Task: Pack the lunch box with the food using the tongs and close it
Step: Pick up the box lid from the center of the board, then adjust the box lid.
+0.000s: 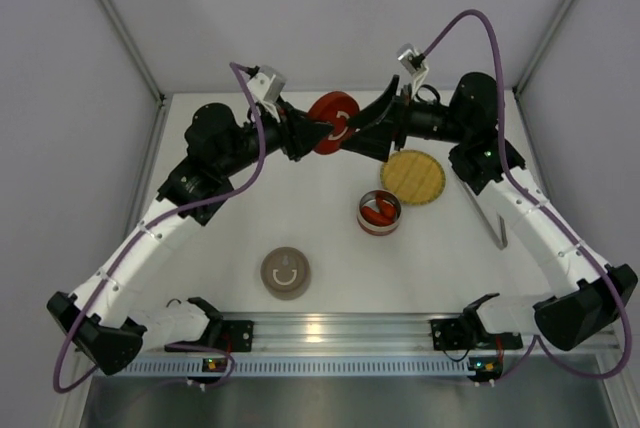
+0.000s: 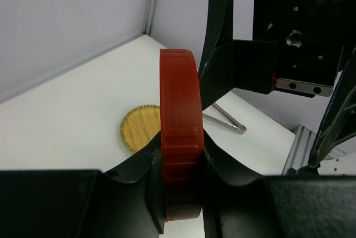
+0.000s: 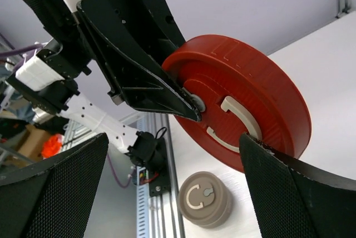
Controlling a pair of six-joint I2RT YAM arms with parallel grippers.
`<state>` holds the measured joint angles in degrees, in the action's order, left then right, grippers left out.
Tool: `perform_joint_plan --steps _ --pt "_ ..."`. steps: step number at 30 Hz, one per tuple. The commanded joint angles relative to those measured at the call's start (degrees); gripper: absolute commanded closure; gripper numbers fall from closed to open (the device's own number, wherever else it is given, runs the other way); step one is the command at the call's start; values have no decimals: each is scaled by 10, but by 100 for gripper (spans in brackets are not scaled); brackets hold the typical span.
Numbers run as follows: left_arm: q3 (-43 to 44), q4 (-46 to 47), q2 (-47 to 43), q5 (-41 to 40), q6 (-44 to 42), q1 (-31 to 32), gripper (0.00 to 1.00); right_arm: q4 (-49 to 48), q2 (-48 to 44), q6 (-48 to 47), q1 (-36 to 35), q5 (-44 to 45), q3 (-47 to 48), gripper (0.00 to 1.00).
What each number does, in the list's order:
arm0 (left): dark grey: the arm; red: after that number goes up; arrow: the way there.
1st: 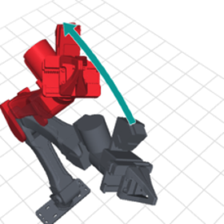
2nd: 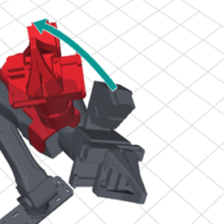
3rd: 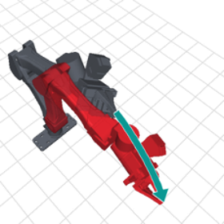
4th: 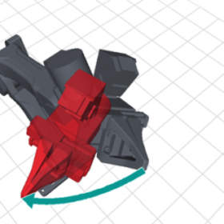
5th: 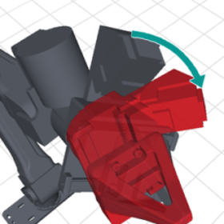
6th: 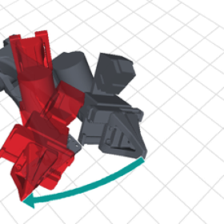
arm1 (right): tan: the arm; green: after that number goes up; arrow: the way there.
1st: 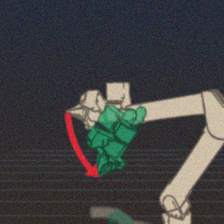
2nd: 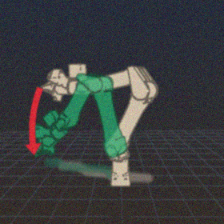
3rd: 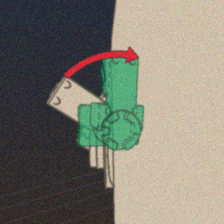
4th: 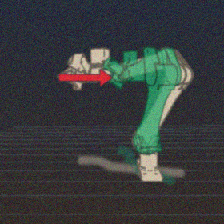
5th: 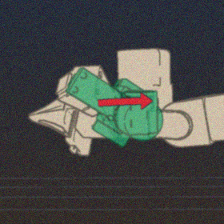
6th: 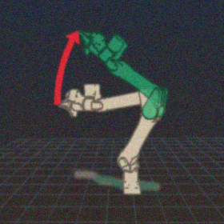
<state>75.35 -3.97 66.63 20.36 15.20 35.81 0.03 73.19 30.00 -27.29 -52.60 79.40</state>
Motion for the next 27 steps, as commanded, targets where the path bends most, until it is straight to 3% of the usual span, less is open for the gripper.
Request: perform_joint_plan --steps 1,6,19,27 --pt "41 -36 23 42 48 -17 100 -86 14 99 14 6 -16 1" --pt "60 -60 44 97 86 -50 100 -101 27 138 25 4 -20 1" --pt "44 -61 23 12 26 -51 100 -1 20 75 26 71 -21 1" --pt "34 -56 22 14 33 -46 100 -2 27 88 22 83 -28 1"
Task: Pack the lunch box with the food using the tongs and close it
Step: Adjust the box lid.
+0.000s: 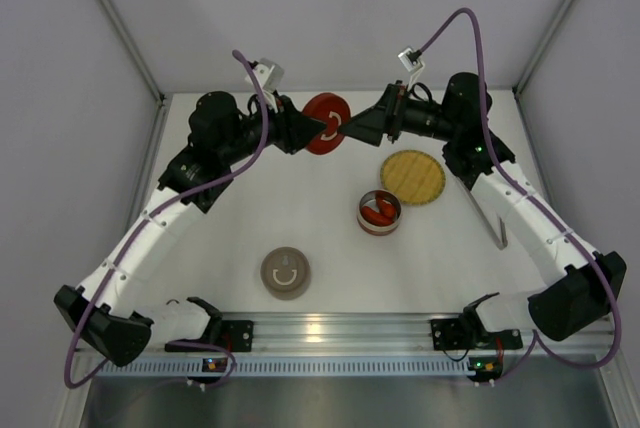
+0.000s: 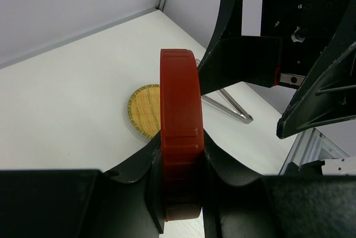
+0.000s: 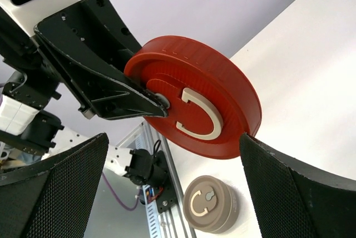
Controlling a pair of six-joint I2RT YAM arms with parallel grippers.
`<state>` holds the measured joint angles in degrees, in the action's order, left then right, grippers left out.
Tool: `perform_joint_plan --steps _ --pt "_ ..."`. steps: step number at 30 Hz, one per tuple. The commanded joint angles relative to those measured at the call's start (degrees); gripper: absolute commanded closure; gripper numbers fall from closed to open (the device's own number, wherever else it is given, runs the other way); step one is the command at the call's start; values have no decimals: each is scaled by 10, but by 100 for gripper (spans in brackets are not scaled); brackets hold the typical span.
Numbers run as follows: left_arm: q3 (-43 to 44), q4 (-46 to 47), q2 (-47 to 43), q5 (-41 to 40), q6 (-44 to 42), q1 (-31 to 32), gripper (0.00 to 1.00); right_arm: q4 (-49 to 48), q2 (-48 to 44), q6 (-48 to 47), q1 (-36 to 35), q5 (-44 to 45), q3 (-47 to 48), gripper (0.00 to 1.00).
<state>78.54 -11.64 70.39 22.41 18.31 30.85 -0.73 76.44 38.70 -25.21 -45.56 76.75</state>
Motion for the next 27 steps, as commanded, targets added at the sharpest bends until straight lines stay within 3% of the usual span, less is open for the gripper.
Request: perform_joint_plan --steps 1,21,24,27 --pt "2 21 -16 -6 3 4 100 6 -6 2 0 17 -3 1" --pt "6 36 16 -26 31 41 100 14 23 -11 -38 44 -2 0" --pt "3 39 13 -25 37 40 100 -21 21 7 -38 20 -9 4" --pt "-7 42 8 -24 41 38 100 -59 14 22 -36 -21 -15 16"
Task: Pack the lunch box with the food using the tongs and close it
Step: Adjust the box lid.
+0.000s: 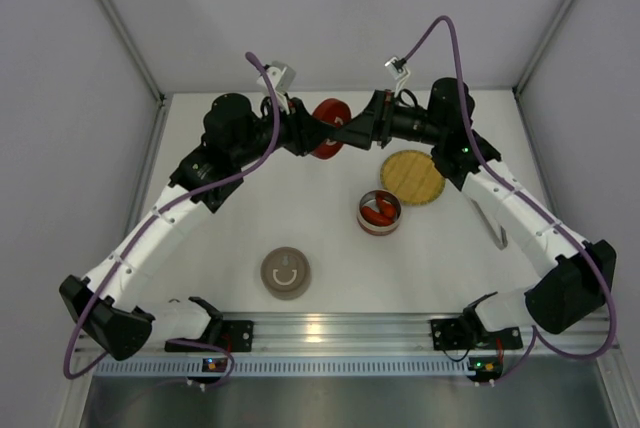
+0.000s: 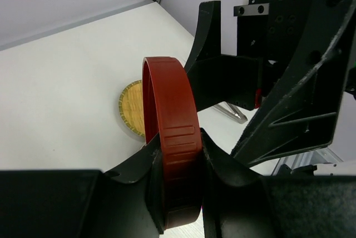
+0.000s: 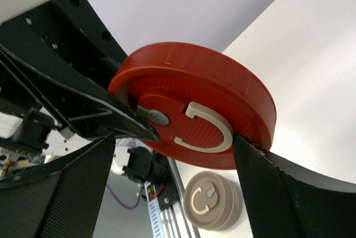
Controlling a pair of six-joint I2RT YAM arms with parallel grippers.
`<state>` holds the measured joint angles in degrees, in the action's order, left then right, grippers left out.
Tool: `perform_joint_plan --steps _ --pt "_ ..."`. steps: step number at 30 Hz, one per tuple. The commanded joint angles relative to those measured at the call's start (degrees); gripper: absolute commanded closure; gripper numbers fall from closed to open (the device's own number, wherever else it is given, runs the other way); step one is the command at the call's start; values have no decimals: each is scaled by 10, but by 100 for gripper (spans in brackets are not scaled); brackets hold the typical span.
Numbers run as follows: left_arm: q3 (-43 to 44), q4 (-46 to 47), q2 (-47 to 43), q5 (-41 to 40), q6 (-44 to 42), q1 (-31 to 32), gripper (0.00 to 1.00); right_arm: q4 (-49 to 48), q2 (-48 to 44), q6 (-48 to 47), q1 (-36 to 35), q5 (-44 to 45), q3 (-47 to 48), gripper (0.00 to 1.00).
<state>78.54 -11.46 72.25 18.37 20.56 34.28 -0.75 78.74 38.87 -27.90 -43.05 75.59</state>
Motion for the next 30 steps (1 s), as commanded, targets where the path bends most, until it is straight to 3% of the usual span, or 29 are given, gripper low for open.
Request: perform_joint_plan --steps 1,8,30 --pt "-8 40 -11 16 19 3 100 -73 -12 24 -9 -54 -4 19" --pt "-31 40 -24 10 5 -9 100 -112 -39 46 -6 -99 -2 39" --pt "-45 29 -21 -20 -53 -10 100 -161 -61 86 -6 -128 11 52"
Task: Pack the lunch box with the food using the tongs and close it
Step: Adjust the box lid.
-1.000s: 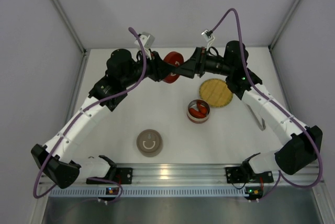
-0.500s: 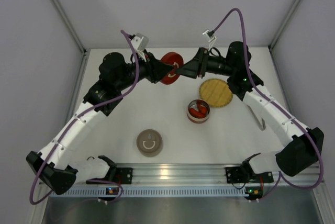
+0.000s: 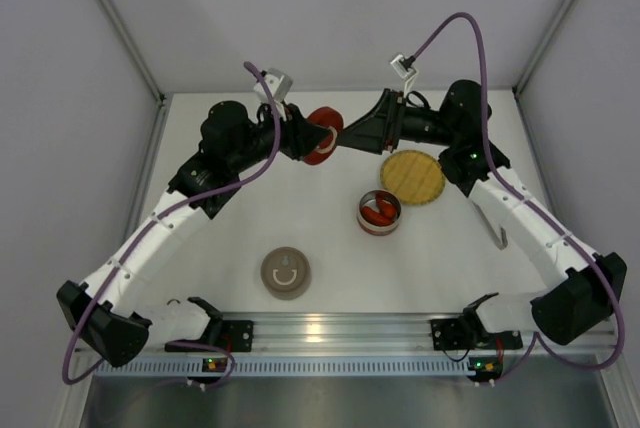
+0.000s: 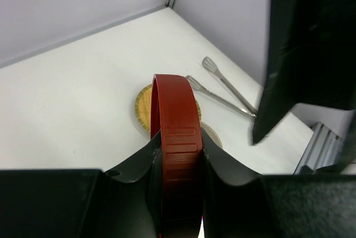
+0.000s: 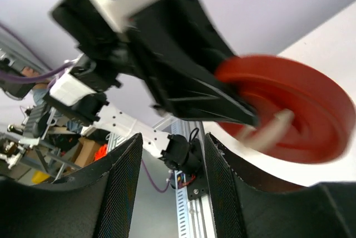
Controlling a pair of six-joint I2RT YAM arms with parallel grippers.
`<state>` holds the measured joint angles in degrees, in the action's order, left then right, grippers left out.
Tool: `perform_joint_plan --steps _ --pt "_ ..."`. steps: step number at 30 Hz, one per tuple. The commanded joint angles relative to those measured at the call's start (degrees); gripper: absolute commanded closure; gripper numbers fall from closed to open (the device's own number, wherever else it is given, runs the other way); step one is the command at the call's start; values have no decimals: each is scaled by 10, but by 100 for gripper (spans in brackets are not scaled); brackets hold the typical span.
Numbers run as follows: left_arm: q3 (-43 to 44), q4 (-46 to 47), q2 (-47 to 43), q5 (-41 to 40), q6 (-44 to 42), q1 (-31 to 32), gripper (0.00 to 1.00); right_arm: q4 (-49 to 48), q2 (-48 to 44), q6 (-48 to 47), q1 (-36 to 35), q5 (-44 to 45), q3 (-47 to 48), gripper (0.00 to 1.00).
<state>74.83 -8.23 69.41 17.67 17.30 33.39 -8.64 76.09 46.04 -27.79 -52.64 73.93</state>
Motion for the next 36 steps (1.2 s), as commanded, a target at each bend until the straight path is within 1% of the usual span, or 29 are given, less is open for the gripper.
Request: perform_joint_plan --steps 1,7,10,11,12,13,14,15,16,17,18,19,21,22,23,24,25,26,27,28,30,32,34,36 --pt "-8 -2 7 -13 -25 -1 100 -82 -34 14 -7 -32 30 52" --pt "-9 10 11 1 -20 -1 100 -83 -31 16 -9 -32 28 52" --pt "-10 15 8 5 -14 -1 100 -59 -33 -2 -9 -29 30 52" --pt "-11 17 3 5 -14 -2 100 -44 -38 -34 -8 -15 31 51" --pt "-13 31 -1 11 -12 -6 100 16 -41 -62 -6 -2 35 49" --pt "-15 40 -4 19 -12 -10 100 46 -51 -88 -2 13 38 47" --pt "-15 50 -8 31 -21 -17 100 59 -57 -119 -1 29 32 45" --pt "-14 66 -18 68 -40 -16 100 70 -63 -131 8 34 26 41" --pt "-8 69 -23 89 -101 -12 100 73 -71 -140 14 39 17 39" --pt "-7 70 -31 96 -144 -4 100 78 -74 -159 19 40 16 36" --pt "-9 67 -52 86 -202 9 100 85 -75 -172 25 40 17 35" --pt "-24 66 -65 60 -317 29 100 102 -80 -184 35 40 23 34" --pt "-42 60 -97 52 -435 40 100 114 -85 -230 46 32 32 34" --pt "-52 42 -111 23 -596 68 100 145 -91 -251 47 32 48 34" --pt "-109 59 -128 -7 -675 86 100 159 -96 -291 47 34 53 33" --pt "-148 86 -147 -24 -754 98 100 171 -98 -309 47 35 57 32" --pt "-185 118 -187 -11 -910 103 100 181 -106 -323 47 38 59 32" --pt "-253 135 -205 2 -970 103 100 195 -108 -342 47 43 58 31" --pt "-279 151 -218 10 -1066 103 100 202 -110 -349 47 46 58 31" --pt "-295 153 -239 18 -1107 103 100 206 -110 -353 47 46 56 31" --pt "-326 170 -249 39 -1154 103 100 203 -110 -360 45 47 53 31" --pt "-326 192 -249 39 -1157 103 100 192 -111 -364 46 45 52 31" --pt "-306 215 -244 32 -1112 103 100 189 -112 -388 45 40 51 31" --pt "-269 204 -234 19 -1067 103 100 208 -113 -427 42 40 54 30"
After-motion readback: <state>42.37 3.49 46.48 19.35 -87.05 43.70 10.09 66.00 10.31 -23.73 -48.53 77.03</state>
